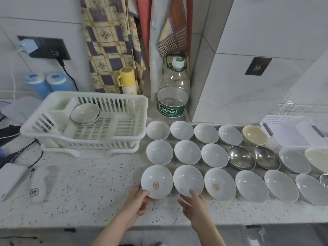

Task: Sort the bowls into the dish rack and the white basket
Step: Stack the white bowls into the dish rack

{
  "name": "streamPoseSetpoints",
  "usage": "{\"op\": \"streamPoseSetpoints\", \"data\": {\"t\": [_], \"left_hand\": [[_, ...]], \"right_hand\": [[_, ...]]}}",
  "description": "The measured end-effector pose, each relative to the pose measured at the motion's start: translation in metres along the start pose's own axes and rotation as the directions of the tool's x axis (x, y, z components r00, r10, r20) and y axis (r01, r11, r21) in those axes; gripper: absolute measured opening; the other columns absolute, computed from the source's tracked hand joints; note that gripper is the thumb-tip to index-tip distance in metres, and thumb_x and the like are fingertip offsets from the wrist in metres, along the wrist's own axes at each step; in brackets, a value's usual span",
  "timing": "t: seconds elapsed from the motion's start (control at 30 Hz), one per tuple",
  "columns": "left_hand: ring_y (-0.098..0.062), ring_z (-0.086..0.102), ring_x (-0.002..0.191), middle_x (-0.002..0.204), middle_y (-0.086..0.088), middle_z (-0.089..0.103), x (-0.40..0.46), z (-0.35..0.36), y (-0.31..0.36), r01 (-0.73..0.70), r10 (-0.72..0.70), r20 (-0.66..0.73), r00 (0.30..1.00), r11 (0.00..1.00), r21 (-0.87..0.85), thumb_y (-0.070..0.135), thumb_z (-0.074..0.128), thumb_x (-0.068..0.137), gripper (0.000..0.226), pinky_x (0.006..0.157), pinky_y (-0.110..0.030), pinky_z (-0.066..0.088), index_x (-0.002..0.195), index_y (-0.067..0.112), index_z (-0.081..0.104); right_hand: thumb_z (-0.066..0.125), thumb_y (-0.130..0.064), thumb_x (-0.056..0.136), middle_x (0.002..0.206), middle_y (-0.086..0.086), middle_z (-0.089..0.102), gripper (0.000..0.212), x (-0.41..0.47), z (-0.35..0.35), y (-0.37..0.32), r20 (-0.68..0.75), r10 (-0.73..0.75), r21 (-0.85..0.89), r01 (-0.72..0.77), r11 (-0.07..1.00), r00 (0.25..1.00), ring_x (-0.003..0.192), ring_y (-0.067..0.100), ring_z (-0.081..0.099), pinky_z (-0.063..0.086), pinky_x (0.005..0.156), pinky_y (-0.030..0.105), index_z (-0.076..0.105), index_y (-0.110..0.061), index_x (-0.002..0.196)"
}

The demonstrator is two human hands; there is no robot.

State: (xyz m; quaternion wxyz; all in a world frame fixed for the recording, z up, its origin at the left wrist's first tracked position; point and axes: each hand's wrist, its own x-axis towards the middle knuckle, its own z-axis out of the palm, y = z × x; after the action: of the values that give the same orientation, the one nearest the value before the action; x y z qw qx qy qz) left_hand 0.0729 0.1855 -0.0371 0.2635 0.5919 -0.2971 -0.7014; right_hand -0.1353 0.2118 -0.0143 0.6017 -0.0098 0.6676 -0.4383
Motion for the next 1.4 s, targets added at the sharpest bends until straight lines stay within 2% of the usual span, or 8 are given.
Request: {"op": "streamPoseSetpoints", "data": {"t": [0.27,0.67,0.8,0.93,1.03,1.17,1.23,1.4], "left_hand": [[-0.015,0.070,0.062,0.085,-0.013,0.078,-0.017,-0.018,0.008,-0.038,0.042,-0.094,0.995,0.998,0.042,0.008,0.046,0.090,0.038,0.038,-0.021,0.022,0.124,0.023,0.055],[-0.009,0.044,0.037,0.069,-0.012,0.069,-0.040,-0.092,0.078,-0.251,0.250,-0.025,0.968,0.959,-0.131,0.001,0.043,0.088,0.041,0.039,-0.020,0.023,0.120,0.018,0.062],[-0.010,0.028,0.039,0.061,-0.004,0.061,-0.040,-0.129,0.117,-0.360,0.358,-0.044,0.933,0.911,-0.201,0.013,0.052,0.071,0.047,0.038,-0.020,0.023,0.116,0.019,0.065],[-0.010,0.029,0.039,0.061,0.002,0.059,-0.040,-0.173,0.152,-0.472,0.457,-0.120,0.882,0.852,-0.226,0.013,0.053,0.074,0.034,0.036,-0.019,0.025,0.099,0.029,0.070],[-0.009,0.030,0.040,0.065,0.002,0.065,-0.039,-0.210,0.174,-0.525,0.507,-0.137,0.851,0.828,-0.197,0.027,0.062,0.062,0.042,0.037,-0.018,0.025,0.104,0.030,0.066],[-0.010,0.028,0.040,0.073,-0.010,0.072,-0.033,-0.253,0.194,-0.536,0.514,-0.168,0.841,0.832,-0.144,0.030,0.063,0.057,0.059,0.037,-0.018,0.023,0.116,0.031,0.063],[-0.010,0.028,0.040,0.078,-0.016,0.074,-0.028,-0.271,0.200,-0.542,0.515,-0.192,0.835,0.830,-0.133,0.024,0.062,0.067,0.050,0.036,-0.017,0.026,0.117,0.032,0.063],[-0.010,0.027,0.040,0.086,-0.020,0.076,-0.011,-0.309,0.214,-0.541,0.508,-0.230,0.830,0.834,-0.112,0.015,0.055,0.085,0.040,0.036,-0.016,0.026,0.120,0.033,0.061]], "right_hand": [[0.047,-0.007,0.089,0.073,0.013,0.076,0.012,-0.004,0.002,0.007,-0.093,-0.096,-0.044,0.092,0.995,0.991,0.043,0.013,0.039,0.026,0.033,0.016,0.054,-0.010,0.098],[0.046,-0.005,0.086,0.079,0.021,0.075,0.008,-0.042,0.081,-0.011,-0.059,-0.255,0.091,0.260,0.961,0.965,0.047,0.014,0.026,0.026,0.034,0.017,0.053,-0.010,0.087],[0.046,-0.004,0.082,0.079,0.022,0.074,0.009,-0.058,0.121,-0.033,-0.015,-0.377,0.092,0.376,0.922,0.926,0.050,0.016,0.023,0.027,0.039,0.018,0.045,-0.011,0.077],[0.047,-0.004,0.082,0.073,0.019,0.074,0.012,-0.067,0.167,-0.049,0.004,-0.485,0.078,0.483,0.872,0.875,0.050,0.014,0.027,0.029,0.042,0.017,0.047,-0.012,0.073],[0.049,-0.004,0.083,0.067,0.012,0.067,0.018,-0.067,0.205,-0.054,0.004,-0.555,0.036,0.555,0.831,0.832,0.041,0.008,0.031,0.030,0.040,0.015,0.046,-0.012,0.067],[0.048,-0.007,0.087,0.080,0.013,0.075,0.013,-0.062,0.256,-0.052,0.087,-0.612,-0.091,0.618,0.781,0.786,0.040,0.003,0.040,0.036,0.046,0.021,0.058,-0.014,0.091],[0.047,-0.008,0.087,0.082,0.013,0.076,0.021,-0.058,0.278,-0.052,0.137,-0.606,-0.153,0.621,0.768,0.783,0.043,0.003,0.043,0.038,0.050,0.024,0.059,-0.010,0.105],[0.046,-0.007,0.089,0.084,0.015,0.075,0.022,-0.049,0.319,-0.051,0.206,-0.568,-0.235,0.604,0.761,0.797,0.042,-0.001,0.049,0.035,0.048,0.023,0.059,-0.011,0.106]]}}
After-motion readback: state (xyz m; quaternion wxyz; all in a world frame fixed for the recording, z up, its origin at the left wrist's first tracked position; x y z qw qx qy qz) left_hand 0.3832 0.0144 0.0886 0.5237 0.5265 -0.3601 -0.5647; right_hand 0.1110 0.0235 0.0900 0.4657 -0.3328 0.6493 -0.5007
